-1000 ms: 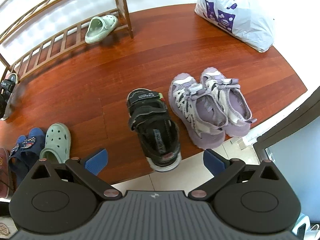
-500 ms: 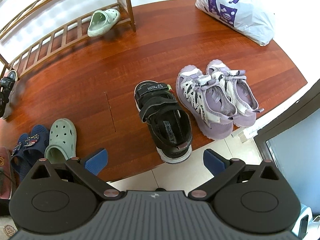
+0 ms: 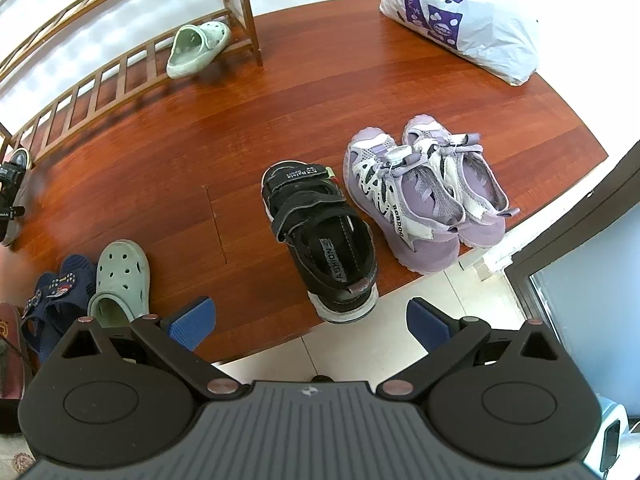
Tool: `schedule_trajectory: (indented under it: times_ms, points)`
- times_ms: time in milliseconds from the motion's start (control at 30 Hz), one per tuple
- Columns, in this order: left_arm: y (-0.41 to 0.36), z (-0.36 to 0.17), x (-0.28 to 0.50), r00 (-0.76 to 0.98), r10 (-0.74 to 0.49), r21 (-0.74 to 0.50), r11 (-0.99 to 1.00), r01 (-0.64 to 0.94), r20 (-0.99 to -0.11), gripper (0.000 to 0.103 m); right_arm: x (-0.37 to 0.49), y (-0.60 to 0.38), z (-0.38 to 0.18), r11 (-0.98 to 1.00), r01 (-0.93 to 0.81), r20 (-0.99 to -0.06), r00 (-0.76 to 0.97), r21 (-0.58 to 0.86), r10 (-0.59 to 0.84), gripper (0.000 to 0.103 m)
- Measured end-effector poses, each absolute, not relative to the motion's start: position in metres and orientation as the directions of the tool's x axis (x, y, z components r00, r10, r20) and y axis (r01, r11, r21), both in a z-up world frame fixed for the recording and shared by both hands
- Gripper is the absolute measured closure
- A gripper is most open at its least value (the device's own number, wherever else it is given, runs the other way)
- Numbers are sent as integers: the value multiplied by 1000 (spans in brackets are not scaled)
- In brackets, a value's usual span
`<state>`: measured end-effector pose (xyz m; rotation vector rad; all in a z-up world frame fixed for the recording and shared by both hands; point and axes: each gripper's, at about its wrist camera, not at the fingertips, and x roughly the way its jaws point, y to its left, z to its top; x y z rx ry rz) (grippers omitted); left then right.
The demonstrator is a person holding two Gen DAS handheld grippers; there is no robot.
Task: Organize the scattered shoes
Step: 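Carry the black sandal with the left tool and lower it beside the other black sandal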
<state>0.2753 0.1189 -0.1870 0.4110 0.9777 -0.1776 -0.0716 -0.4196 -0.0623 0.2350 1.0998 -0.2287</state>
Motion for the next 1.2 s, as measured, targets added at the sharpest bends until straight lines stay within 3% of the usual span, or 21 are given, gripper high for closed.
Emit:
schedule_trajectory:
  times_ms: [67, 133, 767, 933, 1033, 1133, 1200]
  points:
    - [119, -184, 275, 553, 46, 261, 911, 318, -832, 31, -71, -421, -63, 952, 296, -897, 438, 78, -62, 1]
    - [118, -182, 274, 554, 52, 265, 913, 311, -831, 32, -70, -422, -63, 952, 294, -896, 441, 83, -58, 1]
    - [65, -114, 214, 553, -56, 86, 970, 228, -831, 33, -40, -438, -91, 978, 204, -876, 479, 48, -57, 2]
    - [35, -98, 184, 548, -78, 52, 975, 217, -833, 33, -22, -453, -104, 984, 165, -873, 488, 73, -17, 18]
    - [6, -86, 161, 546, -62, 54, 979, 194, -835, 33, -13, -458, -110, 992, 119, -878, 478, 41, -21, 23]
    - [-17, -80, 144, 526, -103, -11, 984, 176, -844, 33, -4, -467, -117, 997, 71, -889, 458, 32, -4, 37]
    - [-40, -78, 130, 506, -135, -58, 985, 164, -852, 33, 1, -474, -123, 998, 43, -897, 441, 42, 19, 39]
